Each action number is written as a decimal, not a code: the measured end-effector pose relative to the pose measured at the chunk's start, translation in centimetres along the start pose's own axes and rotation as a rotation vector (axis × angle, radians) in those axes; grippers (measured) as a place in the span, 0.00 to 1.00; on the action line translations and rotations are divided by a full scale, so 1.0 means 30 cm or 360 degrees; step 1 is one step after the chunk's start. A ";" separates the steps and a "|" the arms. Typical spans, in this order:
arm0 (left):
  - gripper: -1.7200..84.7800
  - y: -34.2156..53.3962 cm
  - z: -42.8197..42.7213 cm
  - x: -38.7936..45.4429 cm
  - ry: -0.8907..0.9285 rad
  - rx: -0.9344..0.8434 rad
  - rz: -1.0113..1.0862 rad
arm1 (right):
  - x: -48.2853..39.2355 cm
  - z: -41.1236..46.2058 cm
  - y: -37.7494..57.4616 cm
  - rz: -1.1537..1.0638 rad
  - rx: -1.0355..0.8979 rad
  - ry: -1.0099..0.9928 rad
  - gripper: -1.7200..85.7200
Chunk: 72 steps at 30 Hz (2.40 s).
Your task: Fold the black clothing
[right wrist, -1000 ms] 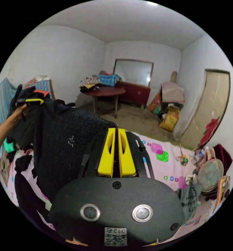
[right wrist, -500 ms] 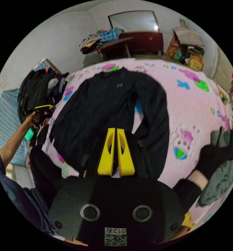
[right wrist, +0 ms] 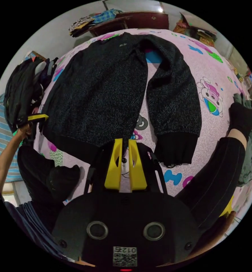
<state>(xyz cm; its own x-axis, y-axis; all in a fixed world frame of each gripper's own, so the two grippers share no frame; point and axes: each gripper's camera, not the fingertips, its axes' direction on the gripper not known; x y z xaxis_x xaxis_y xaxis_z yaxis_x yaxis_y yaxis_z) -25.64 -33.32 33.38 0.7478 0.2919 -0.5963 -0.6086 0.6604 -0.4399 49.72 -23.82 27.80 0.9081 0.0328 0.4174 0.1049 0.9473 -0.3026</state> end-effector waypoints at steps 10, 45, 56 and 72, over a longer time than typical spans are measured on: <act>0.02 -0.022 0.126 -0.046 -0.0038 -0.0083 -0.0003 | 0.073 0.059 -0.066 -0.0143 -0.0200 0.0127 0.02; 0.03 -0.209 0.309 -0.382 -0.0394 -0.0024 -0.0334 | 0.453 0.078 -0.272 -0.0038 -0.0151 0.0260 0.02; 0.02 -0.135 0.061 -0.761 -0.0620 0.0125 -0.0961 | 0.781 -0.224 -0.361 0.0356 0.0036 0.0739 0.04; 0.02 -0.188 0.253 -0.285 -0.0002 0.0377 -0.0256 | 0.389 0.081 -0.233 0.0024 0.0441 -0.0084 0.03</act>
<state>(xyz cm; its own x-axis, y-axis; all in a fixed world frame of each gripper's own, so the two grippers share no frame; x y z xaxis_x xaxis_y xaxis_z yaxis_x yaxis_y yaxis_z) -26.57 -34.28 46.06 0.8302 0.1707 -0.5307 -0.4029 0.8417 -0.3596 58.62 -29.28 36.86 0.8856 0.0570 0.4609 -0.0297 0.9974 -0.0663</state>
